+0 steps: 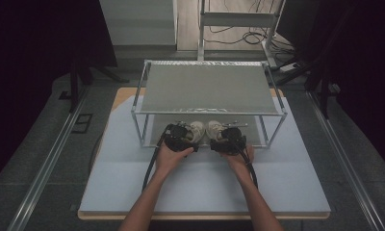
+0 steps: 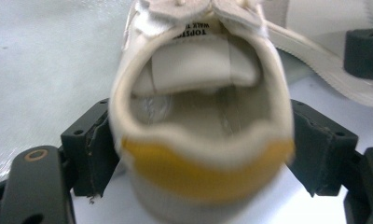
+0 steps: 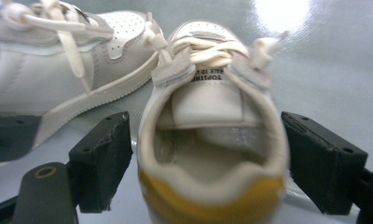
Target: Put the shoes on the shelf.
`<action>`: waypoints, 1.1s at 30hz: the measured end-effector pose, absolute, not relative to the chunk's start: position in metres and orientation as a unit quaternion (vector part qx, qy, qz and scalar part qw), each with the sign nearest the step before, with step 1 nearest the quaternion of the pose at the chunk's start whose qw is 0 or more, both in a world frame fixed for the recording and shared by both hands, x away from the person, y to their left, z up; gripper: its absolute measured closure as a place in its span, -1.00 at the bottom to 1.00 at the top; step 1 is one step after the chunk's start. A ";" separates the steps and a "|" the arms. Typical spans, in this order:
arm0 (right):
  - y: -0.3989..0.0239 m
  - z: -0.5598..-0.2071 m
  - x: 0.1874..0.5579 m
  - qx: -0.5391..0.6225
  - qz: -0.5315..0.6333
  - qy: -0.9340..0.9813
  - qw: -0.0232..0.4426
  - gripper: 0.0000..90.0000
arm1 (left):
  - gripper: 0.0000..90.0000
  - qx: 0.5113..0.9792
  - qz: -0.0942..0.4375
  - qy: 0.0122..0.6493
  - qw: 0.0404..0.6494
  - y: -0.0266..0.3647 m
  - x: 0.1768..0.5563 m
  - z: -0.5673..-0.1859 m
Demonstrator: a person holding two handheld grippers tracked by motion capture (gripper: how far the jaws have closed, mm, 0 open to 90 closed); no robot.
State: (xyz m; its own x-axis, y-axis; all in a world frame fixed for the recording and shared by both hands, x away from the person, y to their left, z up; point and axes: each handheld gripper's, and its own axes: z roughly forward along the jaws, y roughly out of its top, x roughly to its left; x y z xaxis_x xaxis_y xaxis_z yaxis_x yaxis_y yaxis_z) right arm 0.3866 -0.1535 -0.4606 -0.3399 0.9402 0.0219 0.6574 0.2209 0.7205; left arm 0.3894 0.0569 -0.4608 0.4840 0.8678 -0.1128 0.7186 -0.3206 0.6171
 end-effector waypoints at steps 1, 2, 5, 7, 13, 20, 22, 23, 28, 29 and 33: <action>-0.155 -0.459 0.384 0.534 0.329 0.748 0.217 -0.59 | -0.58 0.795 0.118 0.503 0.317 0.059 0.384 -0.459; -0.157 -0.457 0.381 0.533 0.333 0.747 0.216 -0.58 | -0.58 0.794 0.119 0.501 0.322 0.061 0.380 -0.458; -0.163 -0.453 0.370 0.528 0.344 0.745 0.220 -0.54 | -0.56 0.789 0.119 0.499 0.339 0.070 0.365 -0.455; -0.168 -0.451 0.361 0.523 0.353 0.743 0.222 -0.49 | -0.52 0.783 0.119 0.494 0.358 0.079 0.354 -0.453; -0.184 -0.444 0.341 0.515 0.382 0.735 0.221 -0.27 | -0.25 0.774 0.137 0.490 0.378 0.100 0.333 -0.450; -0.202 -0.439 0.332 0.514 0.390 0.727 0.233 0.24 | 0.41 0.754 0.170 0.512 0.375 0.118 0.329 -0.450; -0.207 -0.442 0.335 0.519 0.384 0.727 0.235 0.41 | 0.57 0.751 0.181 0.516 0.370 0.121 0.332 -0.452; -0.209 -0.444 0.336 0.521 0.379 0.728 0.236 0.49 | 0.63 0.750 0.181 0.518 0.369 0.122 0.335 -0.454; -0.214 -0.459 0.345 0.527 0.363 0.729 0.243 0.76 | 0.76 0.761 0.153 0.520 0.357 0.121 0.349 -0.467; -0.215 -0.462 0.346 0.527 0.362 0.730 0.239 0.79 | 0.77 0.761 0.150 0.522 0.356 0.119 0.351 -0.470; -0.211 -0.470 0.351 0.528 0.357 0.734 0.235 0.83 | 0.76 0.765 0.138 0.520 0.353 0.115 0.355 -0.475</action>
State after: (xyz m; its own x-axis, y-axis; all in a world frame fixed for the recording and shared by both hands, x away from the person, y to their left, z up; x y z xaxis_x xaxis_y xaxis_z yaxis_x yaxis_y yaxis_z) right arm 0.3508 -0.2107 -0.4704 -0.3321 0.9427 0.0316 0.6067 0.1878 0.7724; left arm 0.3548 0.1149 -0.4751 0.4202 0.8940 -0.1558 0.6984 -0.2090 0.6845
